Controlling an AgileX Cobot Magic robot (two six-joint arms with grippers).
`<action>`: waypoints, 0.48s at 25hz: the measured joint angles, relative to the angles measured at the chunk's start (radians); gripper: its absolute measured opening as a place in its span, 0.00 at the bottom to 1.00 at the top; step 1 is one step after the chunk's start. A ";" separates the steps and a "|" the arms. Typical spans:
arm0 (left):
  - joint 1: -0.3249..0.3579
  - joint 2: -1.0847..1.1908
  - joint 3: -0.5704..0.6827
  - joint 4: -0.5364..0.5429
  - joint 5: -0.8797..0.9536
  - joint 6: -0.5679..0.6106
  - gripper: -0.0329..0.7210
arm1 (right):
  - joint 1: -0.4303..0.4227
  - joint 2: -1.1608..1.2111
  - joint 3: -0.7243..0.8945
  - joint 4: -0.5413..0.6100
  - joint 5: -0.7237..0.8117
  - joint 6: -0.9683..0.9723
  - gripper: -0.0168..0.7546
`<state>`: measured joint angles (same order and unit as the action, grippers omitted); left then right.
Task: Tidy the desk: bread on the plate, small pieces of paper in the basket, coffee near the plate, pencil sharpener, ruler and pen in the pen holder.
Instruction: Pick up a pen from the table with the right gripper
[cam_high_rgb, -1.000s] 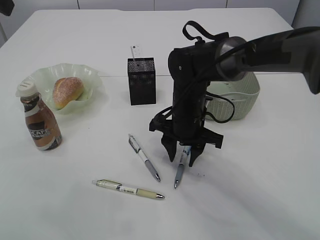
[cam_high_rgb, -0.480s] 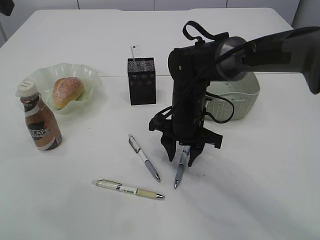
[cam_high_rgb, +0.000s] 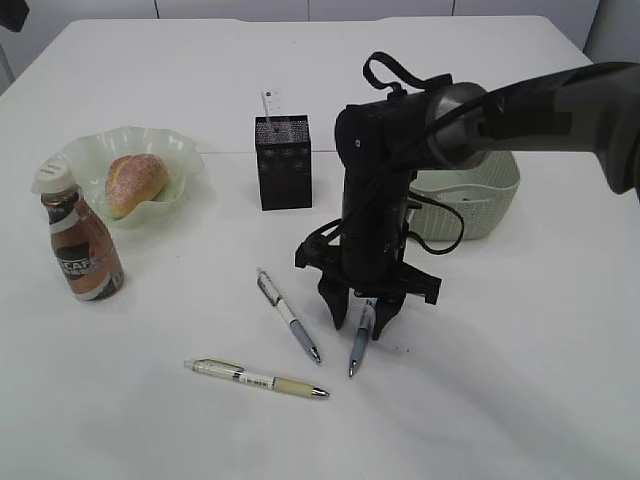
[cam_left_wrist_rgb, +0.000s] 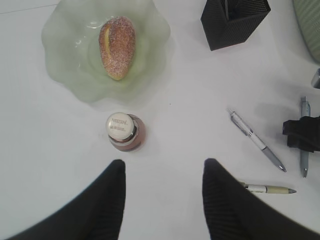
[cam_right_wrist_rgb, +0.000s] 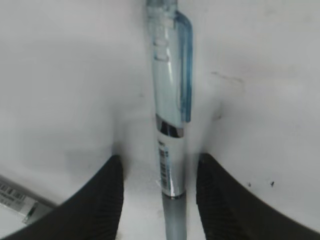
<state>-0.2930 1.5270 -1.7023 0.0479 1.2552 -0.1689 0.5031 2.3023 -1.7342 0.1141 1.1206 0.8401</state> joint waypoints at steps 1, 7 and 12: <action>0.000 0.000 0.000 0.000 0.000 0.000 0.53 | 0.000 0.000 -0.002 0.000 -0.002 0.000 0.48; 0.000 0.000 0.000 0.000 0.000 0.000 0.53 | 0.000 0.000 -0.002 0.000 -0.006 0.000 0.48; 0.000 0.000 0.000 0.000 0.000 0.000 0.53 | 0.000 0.000 -0.002 -0.008 -0.006 -0.002 0.48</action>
<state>-0.2930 1.5270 -1.7023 0.0479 1.2552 -0.1689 0.5031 2.3023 -1.7359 0.1057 1.1143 0.8380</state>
